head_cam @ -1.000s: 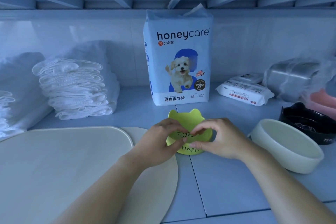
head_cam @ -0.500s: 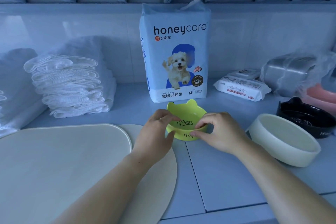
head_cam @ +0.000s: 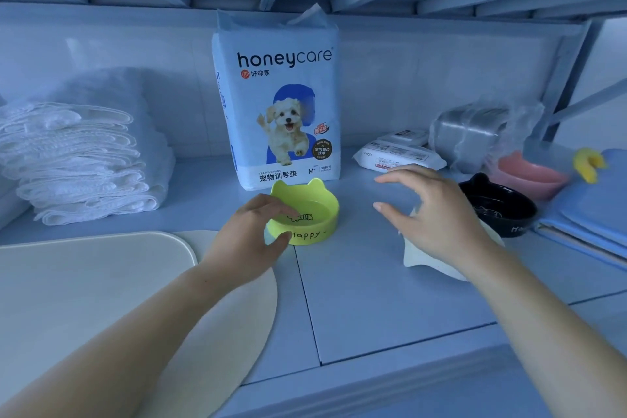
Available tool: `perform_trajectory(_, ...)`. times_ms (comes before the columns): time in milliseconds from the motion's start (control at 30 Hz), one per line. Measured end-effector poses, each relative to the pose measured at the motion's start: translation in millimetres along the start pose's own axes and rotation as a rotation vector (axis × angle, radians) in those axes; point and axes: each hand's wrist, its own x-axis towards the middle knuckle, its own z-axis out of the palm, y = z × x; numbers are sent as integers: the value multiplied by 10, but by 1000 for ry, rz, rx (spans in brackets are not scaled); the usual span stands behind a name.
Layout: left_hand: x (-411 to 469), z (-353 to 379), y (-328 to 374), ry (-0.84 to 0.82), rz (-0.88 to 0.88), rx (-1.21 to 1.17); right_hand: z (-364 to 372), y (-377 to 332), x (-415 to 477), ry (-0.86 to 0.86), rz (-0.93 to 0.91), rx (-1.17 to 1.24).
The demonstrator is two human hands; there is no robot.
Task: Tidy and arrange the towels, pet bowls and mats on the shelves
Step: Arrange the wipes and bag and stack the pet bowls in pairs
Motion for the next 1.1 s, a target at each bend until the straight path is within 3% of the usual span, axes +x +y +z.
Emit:
perform_trajectory(300, 233, 552, 1033, -319, 70, -205, -453, 733, -353, -95, 47, 8)
perform_trajectory(400, 293, 846, 1217, -301, 143, -175, -520, 877, -470, -191, 55, 72)
perform_trajectory(533, 336, 1054, 1277, -287, 26, -204, -534, 1035, -562, -317, 21, 129)
perform_trajectory(733, 328, 1101, 1372, -296, -140, -295, -513, 1163, -502, -351, -24, 137)
perform_trajectory(1100, 251, 1114, 1497, -39, -279, -386, -548, 1258, -189, -435, -48, 375)
